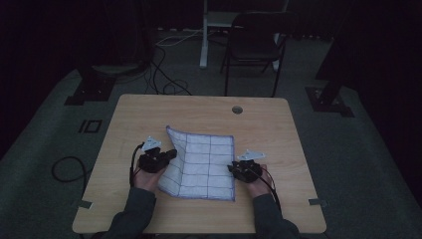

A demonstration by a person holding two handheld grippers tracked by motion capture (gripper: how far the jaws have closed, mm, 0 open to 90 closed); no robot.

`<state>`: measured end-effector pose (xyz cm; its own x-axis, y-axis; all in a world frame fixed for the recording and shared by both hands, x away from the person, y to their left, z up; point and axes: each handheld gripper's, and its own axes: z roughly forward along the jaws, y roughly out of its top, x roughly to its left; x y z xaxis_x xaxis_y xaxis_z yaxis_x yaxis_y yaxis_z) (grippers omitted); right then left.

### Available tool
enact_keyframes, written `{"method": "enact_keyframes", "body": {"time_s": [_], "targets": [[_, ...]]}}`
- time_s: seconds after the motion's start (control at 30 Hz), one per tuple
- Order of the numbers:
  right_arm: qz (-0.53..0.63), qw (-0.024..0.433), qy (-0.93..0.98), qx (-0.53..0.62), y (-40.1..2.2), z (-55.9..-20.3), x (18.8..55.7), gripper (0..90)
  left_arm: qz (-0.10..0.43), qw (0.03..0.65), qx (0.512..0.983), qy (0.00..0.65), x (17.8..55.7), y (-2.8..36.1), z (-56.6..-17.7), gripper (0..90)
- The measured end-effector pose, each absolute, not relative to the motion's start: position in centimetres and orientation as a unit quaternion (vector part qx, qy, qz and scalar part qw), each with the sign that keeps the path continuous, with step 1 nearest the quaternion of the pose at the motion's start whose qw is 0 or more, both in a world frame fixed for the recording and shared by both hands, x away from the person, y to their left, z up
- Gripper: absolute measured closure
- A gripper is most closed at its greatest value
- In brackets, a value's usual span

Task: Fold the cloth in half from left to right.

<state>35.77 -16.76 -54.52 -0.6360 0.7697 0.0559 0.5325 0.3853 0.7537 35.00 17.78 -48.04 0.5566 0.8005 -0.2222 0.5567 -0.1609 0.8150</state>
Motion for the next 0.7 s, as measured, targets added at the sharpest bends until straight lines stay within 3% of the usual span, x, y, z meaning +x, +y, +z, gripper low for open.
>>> {"method": "enact_keyframes", "body": {"time_s": [0.7], "targets": [[0.389,0.152,0.816,0.399,-16.8,-54.6,35.8,69.9,0.114,0.497,0.752,0.418,35.7,14.4,-46.3,88.6]]}}
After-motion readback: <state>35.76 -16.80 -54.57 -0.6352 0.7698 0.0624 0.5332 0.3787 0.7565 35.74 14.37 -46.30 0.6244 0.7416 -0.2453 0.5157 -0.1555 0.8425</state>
